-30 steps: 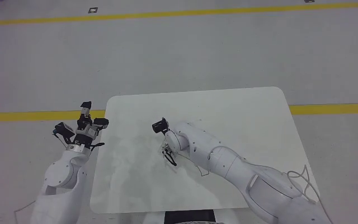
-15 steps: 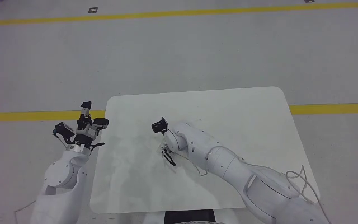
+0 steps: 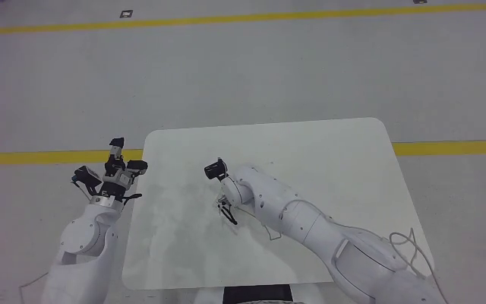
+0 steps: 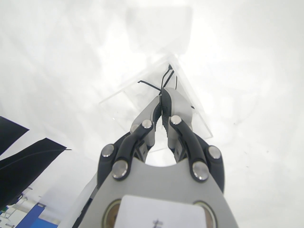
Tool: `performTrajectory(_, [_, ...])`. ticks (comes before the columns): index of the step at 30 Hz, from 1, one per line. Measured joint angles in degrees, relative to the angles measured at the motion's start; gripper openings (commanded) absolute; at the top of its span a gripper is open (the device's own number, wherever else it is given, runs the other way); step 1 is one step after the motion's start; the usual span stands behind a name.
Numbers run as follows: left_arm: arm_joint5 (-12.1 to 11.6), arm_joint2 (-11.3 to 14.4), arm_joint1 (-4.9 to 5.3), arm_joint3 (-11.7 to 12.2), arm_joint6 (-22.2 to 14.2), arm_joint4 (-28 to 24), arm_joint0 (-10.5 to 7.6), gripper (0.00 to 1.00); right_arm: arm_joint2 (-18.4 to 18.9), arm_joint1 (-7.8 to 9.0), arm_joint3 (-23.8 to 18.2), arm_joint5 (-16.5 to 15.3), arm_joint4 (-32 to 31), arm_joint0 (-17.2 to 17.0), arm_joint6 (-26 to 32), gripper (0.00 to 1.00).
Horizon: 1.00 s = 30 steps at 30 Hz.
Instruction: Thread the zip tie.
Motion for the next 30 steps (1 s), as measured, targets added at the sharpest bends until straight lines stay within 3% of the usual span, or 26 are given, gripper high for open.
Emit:
performTrajectory(8, [0.0, 0.0, 0.0, 0.0, 0.0, 0.0, 0.0, 1.0, 2.28, 0.61, -1.61, -0.83, -0.43, -1.01, 0.35, 0.0])
performTrajectory(16, [0.0, 0.0, 0.0, 0.0, 0.0, 0.0, 0.0, 1.0, 5.83, 2.04, -4.6, -3.96, 0.11, -2.48, 1.58, 0.0])
performTrajectory(30, [0.0, 0.0, 0.0, 0.0, 0.0, 0.0, 0.0, 1.0, 15.73, 5.91, -13.18, -14.34, 6.46, -7.67, 4.48, 0.0])
